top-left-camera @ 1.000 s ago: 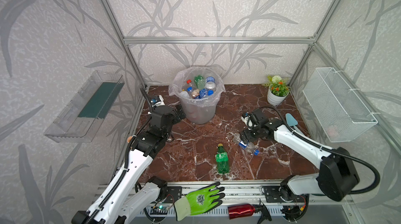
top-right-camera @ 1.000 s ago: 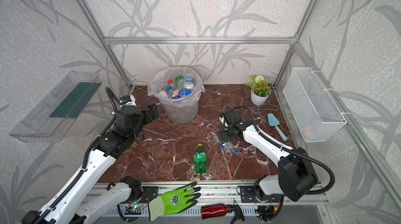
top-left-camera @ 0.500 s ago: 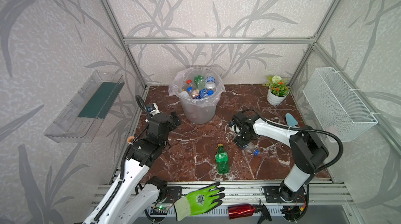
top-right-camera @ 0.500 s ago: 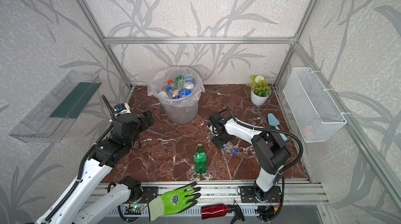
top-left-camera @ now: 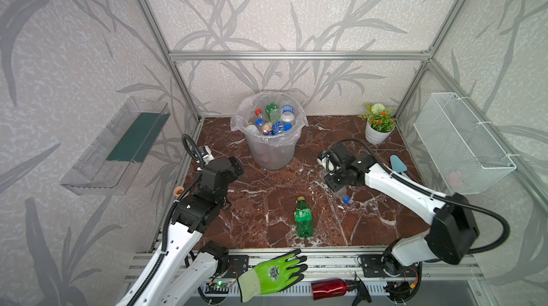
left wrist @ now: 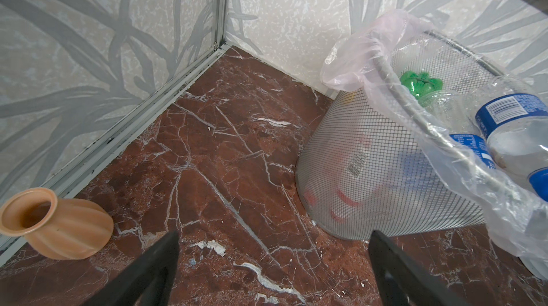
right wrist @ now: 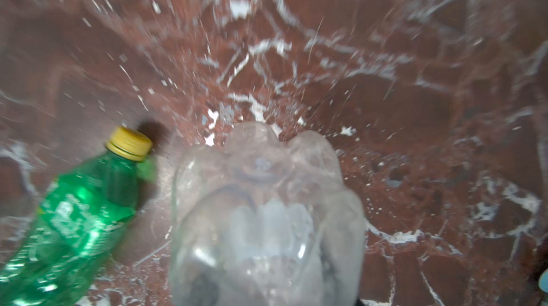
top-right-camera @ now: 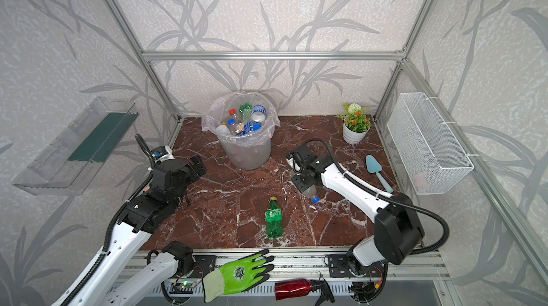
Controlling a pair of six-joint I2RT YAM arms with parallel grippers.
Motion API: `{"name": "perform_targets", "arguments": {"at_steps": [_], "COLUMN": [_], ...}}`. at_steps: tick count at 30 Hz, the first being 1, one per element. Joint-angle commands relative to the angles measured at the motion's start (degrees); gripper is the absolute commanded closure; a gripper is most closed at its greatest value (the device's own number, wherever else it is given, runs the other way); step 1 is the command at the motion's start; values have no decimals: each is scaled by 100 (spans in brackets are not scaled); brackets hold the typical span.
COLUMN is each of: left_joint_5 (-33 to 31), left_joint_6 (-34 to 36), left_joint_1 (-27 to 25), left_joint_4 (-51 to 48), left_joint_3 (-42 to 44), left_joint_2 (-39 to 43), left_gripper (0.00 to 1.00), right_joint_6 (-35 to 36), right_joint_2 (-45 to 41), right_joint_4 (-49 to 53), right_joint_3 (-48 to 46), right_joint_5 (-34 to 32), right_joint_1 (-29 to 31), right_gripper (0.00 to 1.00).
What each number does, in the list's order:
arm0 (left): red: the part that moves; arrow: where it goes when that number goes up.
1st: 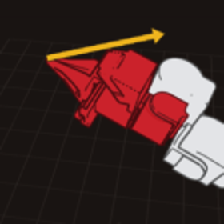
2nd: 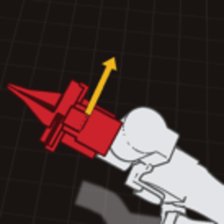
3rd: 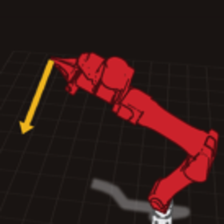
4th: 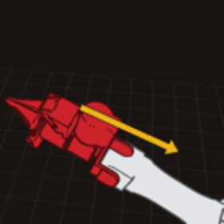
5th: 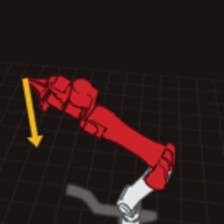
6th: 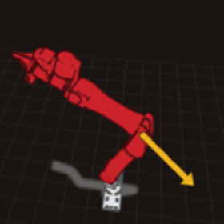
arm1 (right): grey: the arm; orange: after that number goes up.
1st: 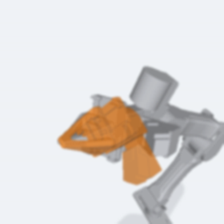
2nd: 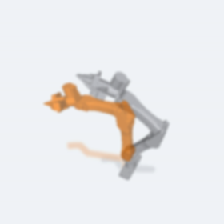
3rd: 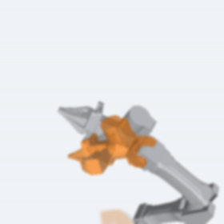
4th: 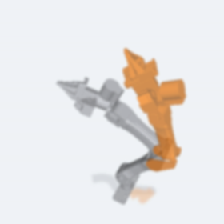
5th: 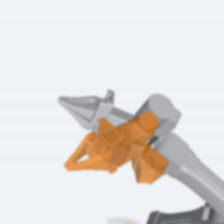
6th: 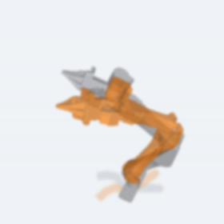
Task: Throw the plastic bottles in the bin
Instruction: 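Lift the clear bottle with the right gripper and drop it into the bin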
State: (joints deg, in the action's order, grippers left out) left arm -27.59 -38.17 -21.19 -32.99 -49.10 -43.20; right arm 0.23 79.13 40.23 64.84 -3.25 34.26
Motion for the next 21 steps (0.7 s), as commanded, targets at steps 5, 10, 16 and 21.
{"name": "perform_targets", "arguments": {"at_steps": [5,10,16,21], "left_joint_5": [-125,15,152,186], "left_joint_6": [-211,-355,-523,-577], "left_joint_1": [102,150,166,168], "left_joint_4": [-249,-314,-345,-381], "left_joint_3": [248,431,619,647], "left_joint_2": [-45,-36,29,41], "left_gripper": [1,1,1,1], "right_joint_6": [-1547,-2678,-3454,-3002], "right_joint_2": [-2182,-1917,-148,1782], "right_joint_4": [-3296,-5070,-6374,-5261], "right_joint_3": [-539,-109,1239,3249], "right_joint_5": [253,336,1080,1115], "right_joint_1": [-791,-957,-579,126], "right_gripper": [57,56,57,53]}}
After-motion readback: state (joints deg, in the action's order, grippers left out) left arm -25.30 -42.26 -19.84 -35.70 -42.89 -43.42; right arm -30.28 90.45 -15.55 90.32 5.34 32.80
